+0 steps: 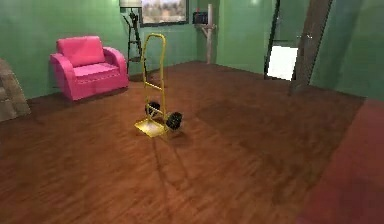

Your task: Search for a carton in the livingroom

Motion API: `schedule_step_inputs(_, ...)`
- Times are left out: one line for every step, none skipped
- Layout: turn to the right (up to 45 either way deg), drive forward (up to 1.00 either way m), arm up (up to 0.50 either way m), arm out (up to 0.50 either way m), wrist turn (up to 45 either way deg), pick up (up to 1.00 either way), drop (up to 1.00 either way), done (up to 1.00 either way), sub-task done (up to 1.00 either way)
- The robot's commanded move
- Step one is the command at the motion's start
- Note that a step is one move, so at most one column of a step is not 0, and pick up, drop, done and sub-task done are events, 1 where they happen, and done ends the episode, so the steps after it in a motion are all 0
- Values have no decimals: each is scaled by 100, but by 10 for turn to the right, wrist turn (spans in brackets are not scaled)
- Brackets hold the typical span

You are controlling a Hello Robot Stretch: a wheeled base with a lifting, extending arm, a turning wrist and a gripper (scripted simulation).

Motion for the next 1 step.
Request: schedule_step_inputs(-450,0,0,0,0,0,0,0,0)
